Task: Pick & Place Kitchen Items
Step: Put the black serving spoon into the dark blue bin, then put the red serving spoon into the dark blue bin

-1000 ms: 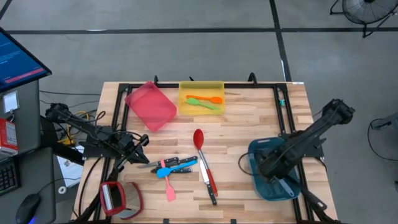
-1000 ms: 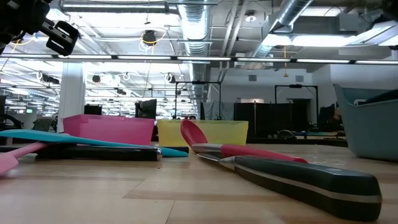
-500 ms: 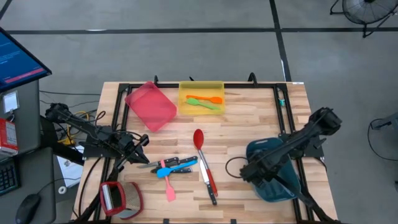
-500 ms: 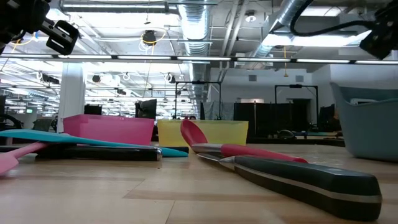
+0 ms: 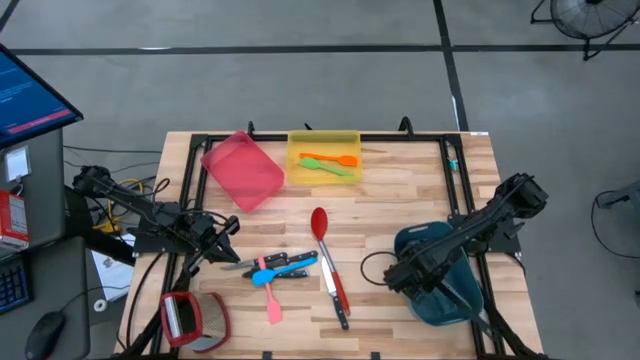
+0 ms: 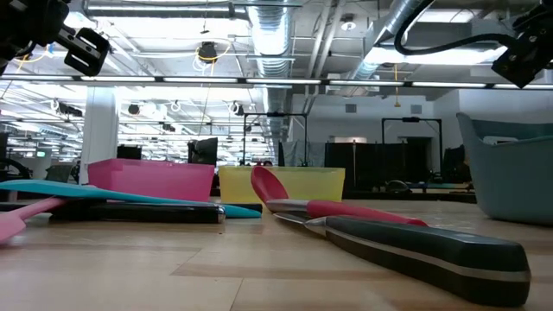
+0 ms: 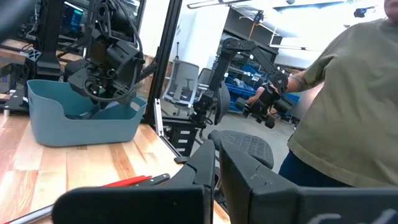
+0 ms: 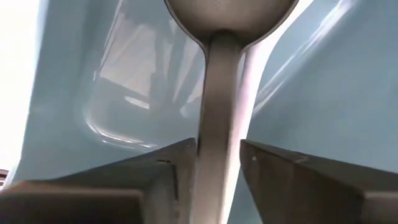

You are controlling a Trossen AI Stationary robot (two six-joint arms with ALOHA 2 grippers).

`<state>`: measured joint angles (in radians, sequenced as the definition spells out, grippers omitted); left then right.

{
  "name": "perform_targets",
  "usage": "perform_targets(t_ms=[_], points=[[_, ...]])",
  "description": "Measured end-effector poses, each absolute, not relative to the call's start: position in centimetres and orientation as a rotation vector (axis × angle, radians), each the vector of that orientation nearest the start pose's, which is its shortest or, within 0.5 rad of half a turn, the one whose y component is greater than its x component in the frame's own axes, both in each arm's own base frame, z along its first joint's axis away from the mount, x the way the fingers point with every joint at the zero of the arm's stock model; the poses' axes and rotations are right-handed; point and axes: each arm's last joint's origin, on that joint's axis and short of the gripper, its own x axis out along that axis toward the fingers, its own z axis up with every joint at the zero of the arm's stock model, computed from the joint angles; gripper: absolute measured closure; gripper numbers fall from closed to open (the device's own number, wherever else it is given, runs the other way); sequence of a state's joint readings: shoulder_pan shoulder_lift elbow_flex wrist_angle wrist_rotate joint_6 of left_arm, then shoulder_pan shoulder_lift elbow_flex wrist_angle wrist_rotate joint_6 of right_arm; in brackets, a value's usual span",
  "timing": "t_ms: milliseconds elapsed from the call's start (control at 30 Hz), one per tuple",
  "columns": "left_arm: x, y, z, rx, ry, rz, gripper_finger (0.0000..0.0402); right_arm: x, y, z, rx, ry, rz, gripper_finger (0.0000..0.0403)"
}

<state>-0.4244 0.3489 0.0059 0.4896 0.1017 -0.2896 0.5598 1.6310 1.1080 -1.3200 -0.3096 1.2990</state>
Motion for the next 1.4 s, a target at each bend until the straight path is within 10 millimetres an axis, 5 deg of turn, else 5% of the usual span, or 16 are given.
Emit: perform_targets(t_ms=[267,567,700,1067,1400], points=[[10.7,-5.1,18.2,-0.306,-0.07,-0.543,0.0394,21.1,13.6,21.0,0.634,1.877,-0.636,0.0201],[10.7,-5.1,18.2,-0.307,-0.072,-0.543,0.0394,20.0,12.2,29.0,0.768,1.661,-0.503,0.018],[10.7,-5.1,18.2,-0.307,-0.073,-0.543,0.0394,20.8,10.8,30.8,0.846,1.47,-0.504,0.0182],[10.7,-5.1,18.3,-0.307,-0.076,-0.543,0.0394,30.4,8.8,26.5,0.877,1.281,-0.335,0.0182],[10.7,-5.1,18.3,-0.308,-0.078,-0.544,0.0394,38.2,7.7,21.4,0.774,1.319,-0.412,0.0182]])
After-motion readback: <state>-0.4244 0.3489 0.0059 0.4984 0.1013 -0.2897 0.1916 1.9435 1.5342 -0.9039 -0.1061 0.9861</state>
